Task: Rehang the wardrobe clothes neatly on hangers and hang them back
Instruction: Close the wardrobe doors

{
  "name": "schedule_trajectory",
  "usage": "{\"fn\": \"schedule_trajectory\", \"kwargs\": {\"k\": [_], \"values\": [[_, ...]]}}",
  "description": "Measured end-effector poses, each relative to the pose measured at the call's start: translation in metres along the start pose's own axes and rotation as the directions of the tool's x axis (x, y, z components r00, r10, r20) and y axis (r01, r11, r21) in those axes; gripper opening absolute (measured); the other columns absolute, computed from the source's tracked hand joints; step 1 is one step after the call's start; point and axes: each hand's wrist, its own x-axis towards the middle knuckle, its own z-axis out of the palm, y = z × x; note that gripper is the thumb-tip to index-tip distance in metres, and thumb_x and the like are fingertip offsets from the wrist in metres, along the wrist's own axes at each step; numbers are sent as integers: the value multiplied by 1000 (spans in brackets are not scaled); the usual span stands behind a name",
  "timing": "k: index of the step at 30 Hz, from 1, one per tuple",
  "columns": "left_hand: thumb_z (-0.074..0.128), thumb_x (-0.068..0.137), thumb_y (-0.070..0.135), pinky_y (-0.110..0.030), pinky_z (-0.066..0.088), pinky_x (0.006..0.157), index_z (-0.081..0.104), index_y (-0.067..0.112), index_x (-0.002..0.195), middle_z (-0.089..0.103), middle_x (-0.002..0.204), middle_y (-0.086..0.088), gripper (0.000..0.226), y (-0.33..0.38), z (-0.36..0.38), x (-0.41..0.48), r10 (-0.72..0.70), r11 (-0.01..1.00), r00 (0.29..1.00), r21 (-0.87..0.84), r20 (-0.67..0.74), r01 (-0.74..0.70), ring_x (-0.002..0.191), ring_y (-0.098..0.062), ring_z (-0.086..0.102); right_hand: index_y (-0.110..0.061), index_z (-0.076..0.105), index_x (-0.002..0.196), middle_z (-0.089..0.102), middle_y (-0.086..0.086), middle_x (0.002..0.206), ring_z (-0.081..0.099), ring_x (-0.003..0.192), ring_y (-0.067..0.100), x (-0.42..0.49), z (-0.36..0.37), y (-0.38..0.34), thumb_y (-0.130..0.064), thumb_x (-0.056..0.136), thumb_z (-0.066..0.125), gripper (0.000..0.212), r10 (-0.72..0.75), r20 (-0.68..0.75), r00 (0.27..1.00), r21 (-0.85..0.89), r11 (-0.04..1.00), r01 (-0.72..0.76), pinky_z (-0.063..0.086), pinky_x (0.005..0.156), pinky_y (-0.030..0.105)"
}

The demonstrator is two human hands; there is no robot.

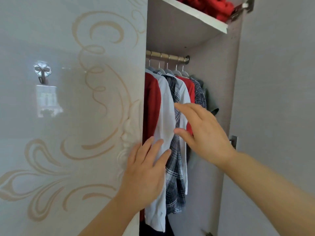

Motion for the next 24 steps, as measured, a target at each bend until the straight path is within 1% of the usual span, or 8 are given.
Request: {"fn": "schedule_trajectory", "kwargs": {"k": [3,6,11,12,14,17,21,24], "values": [[60,75,24,-49,35,104,63,16,116,56,128,-9,42,40,8,21,33,994,999,-108,3,-33,122,-30,48,-8,51,129,56,10,121,44,111,17,-29,-38,22,-26,82,66,53,94,-38,995,-80,992,-96,32,94,24],[53,79,27,-48,33,104,62,16,117,57,127,-9,40,86,11,43,62,978,998,-198,0,-60,121,-28,51,-10,52,128,56,8,122,51,110,23,-57,-79,38,-29,83,60,49,191,-52,980,-136,971,-197,38,95,31],[73,71,22,-44,26,104,61,15,117,58,123,-8,49,167,11,75,114,946,992,-301,-46,-122,118,-27,49,-7,55,124,57,11,120,56,108,31,-108,-148,63,-24,84,63,44,247,-79,966,-238,936,-258,47,93,42],[73,70,22,-44,26,103,61,15,118,58,123,-8,49,184,9,80,123,939,991,-315,-54,-134,117,-26,48,-7,55,125,57,11,121,56,108,29,-119,-163,68,-24,85,63,44,248,-84,965,-251,932,-261,47,92,42],[73,70,21,-43,26,103,60,15,117,58,122,-7,49,217,5,91,136,924,988,-348,-79,-155,116,-23,44,-9,54,125,56,7,121,54,108,21,-143,-194,79,-30,88,58,43,238,-104,966,-279,925,-258,46,92,34],[74,69,20,-42,26,104,61,14,116,58,120,-8,50,267,-4,111,144,915,983,-364,-109,-175,114,-23,43,-12,54,125,56,3,119,49,107,13,-181,-239,97,-35,89,48,43,241,-128,962,-311,911,-270,41,91,25],[70,75,21,-46,32,105,60,12,119,56,127,-12,46,327,-24,150,134,921,979,-345,-154,-180,116,-31,52,-11,57,122,59,5,115,48,105,14,-227,-288,128,-32,90,57,38,304,-163,938,-309,888,-342,40,89,28],[62,83,23,-46,24,106,58,11,122,52,132,-14,41,359,-38,180,139,924,962,-319,-233,-211,122,-33,48,-9,58,120,60,8,113,56,102,23,-253,-309,146,-29,84,54,41,329,-151,932,-321,876,-361,42,87,31]]}}
